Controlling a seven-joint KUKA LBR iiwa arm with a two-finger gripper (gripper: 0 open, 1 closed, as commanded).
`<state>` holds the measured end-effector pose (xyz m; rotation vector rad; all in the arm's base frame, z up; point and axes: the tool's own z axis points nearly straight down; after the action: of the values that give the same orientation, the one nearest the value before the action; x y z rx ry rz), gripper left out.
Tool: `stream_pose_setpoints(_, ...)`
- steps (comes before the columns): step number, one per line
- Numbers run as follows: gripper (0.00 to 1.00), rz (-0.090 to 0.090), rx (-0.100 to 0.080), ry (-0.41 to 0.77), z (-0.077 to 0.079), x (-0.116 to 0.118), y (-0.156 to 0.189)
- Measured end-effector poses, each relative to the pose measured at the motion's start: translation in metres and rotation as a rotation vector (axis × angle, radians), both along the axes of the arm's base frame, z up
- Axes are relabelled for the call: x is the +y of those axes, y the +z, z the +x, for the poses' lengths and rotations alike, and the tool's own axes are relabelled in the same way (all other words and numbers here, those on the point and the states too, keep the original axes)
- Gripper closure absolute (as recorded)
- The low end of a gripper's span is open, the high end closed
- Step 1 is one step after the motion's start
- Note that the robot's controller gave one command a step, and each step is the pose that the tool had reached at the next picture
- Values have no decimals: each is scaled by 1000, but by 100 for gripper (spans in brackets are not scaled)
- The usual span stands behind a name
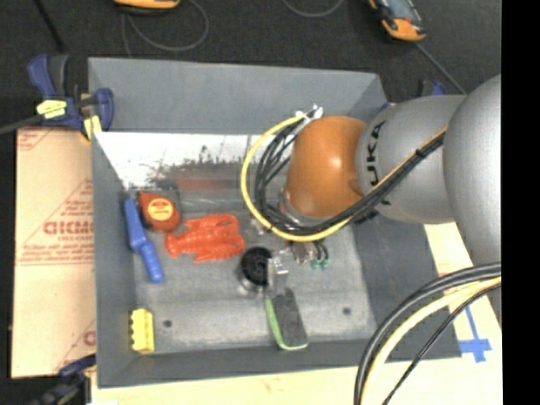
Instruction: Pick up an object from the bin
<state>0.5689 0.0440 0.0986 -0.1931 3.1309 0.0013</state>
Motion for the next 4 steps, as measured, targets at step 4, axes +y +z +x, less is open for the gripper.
stream_pose_setpoints(4, 100, -1, -17, 20, 4, -6, 50)
